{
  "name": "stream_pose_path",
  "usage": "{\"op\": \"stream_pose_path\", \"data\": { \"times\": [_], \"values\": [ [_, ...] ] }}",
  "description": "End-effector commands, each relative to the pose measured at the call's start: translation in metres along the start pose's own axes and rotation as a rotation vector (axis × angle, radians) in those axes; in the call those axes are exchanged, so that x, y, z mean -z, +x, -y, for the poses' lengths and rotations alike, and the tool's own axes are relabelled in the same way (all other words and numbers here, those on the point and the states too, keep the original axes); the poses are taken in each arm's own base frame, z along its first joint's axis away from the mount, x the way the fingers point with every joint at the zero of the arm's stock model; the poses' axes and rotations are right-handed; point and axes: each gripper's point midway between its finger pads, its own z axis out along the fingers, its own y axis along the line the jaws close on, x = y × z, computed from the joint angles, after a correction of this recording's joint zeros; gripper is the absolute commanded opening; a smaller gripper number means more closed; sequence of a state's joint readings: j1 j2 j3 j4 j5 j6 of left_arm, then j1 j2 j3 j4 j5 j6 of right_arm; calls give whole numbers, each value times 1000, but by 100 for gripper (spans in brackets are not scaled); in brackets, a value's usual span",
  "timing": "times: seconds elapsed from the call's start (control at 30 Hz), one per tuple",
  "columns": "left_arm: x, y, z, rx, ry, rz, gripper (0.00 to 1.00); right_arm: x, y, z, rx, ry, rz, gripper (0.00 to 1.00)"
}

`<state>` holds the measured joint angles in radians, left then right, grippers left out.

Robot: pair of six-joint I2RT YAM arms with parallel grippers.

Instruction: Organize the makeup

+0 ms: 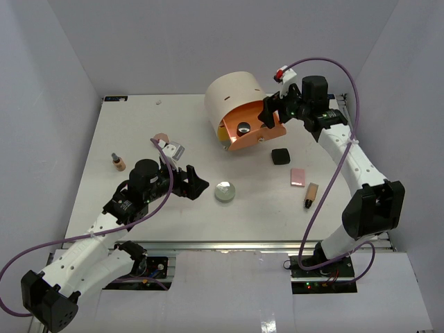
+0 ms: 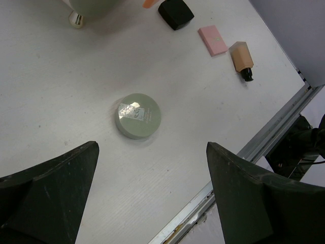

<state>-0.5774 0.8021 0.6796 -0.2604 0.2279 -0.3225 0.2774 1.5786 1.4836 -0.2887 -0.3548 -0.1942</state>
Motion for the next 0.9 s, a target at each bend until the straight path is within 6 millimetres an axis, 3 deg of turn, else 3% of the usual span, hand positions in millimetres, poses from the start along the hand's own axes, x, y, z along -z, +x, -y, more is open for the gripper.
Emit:
{"op": "stream_pose_path", "data": {
  "times": [0.0, 0.1, 0.23, 0.27, 0.33, 0.43, 0.57, 0.77, 0.87],
  "values": [
    [2, -4, 3, -8, 13, 18, 98, 43, -62, -36, 239, -156, 169, 88],
    [2, -4, 3, -8, 13, 18, 98, 68, -62, -70, 389, -313, 222, 84],
    [2, -5, 3, -9, 12, 23, 98, 99, -4, -128, 728, -670, 255, 65],
    [2, -5, 3, -10, 13, 25, 98, 99, 8, -131, 871, -693, 287, 57],
    [3, -5, 3, -8, 12, 24, 98, 100, 36, -137, 928, -725, 229, 51],
    [3, -5, 3, -9, 14, 26, 98, 93, 74, -138, 991, -747, 123, 41],
    [3, -6, 3, -9, 14, 27, 98, 74, 107, -133, 1044, -722, 5, 28],
    [2, -5, 2, -8, 7, 25, 98, 16, 105, -102, 1031, -547, -139, 10],
    [2, -5, 1, -9, 2, 26, 98, -8, 96, -86, 1004, -467, -179, 9]
  ]
}}
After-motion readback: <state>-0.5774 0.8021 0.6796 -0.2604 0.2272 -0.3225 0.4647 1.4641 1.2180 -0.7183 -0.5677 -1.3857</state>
